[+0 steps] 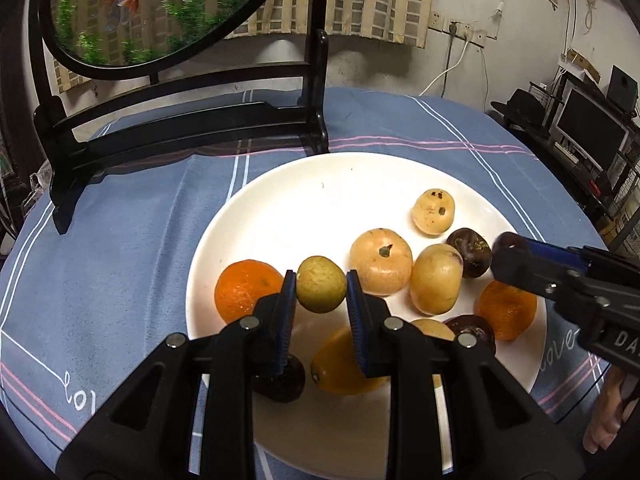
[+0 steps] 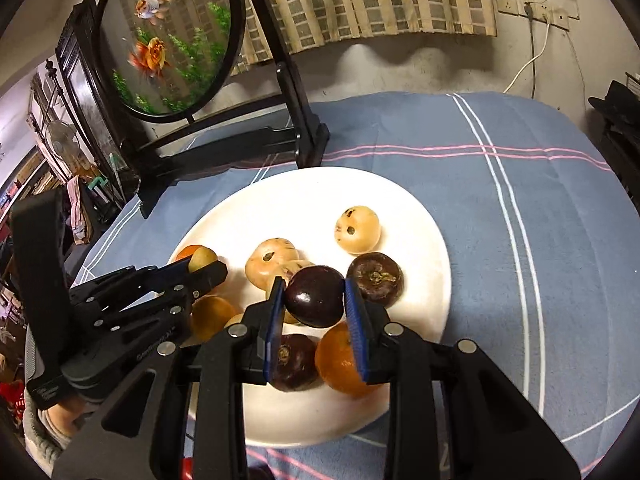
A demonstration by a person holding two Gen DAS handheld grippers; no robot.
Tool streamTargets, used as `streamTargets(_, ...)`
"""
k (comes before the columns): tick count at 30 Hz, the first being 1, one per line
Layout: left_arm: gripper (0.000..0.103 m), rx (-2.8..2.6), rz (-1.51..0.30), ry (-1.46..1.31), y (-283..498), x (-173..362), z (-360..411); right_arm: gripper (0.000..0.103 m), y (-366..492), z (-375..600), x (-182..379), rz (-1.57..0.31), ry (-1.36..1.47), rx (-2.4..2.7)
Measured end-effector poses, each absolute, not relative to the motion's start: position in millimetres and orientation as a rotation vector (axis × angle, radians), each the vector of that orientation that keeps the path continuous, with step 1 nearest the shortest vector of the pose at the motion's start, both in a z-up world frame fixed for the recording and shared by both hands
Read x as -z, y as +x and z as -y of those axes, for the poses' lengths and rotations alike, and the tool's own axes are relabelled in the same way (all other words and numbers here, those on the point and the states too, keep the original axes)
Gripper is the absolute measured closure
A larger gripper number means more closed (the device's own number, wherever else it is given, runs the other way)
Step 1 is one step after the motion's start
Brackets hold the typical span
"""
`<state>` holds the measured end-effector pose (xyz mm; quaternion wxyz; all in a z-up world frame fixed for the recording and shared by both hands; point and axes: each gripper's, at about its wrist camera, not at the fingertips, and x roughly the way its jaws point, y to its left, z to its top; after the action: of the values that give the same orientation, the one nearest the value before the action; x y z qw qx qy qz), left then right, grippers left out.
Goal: Organize fruits
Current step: 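Lower the yellow and dark purple fruits onto the white plate and open both tools, then grasp a large dark brown patterned fruit with the left tool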
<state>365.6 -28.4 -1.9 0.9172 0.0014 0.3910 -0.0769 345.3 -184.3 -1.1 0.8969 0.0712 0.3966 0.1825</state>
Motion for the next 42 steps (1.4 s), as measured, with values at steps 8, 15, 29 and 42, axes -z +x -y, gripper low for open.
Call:
streamTargets(8,0.077,0.134,-0.799,0.039,364.9,7.4,34.1,0.073,351.1,182.6,5.4,-0.833,0.143,-0.387)
streamTargets(15,0.053,0.126,-0.753,0.068,358.3,2.2,38.9,0.072,351.6,181.8,4.6,-0.84,0.132,-0.386)
streamTargets(29,0.04,0.089,-0.694,0.083,346.4,-15.1,33.3,0.03,333.7,185.3,-23.2,-0.745,0.152,-0.388)
streamTargets(42,0.03,0.12,-0.726,0.072,263.2,-23.7,14.0,0.03,253.9,213.5,-33.7,-0.768,0.282,-0.397)
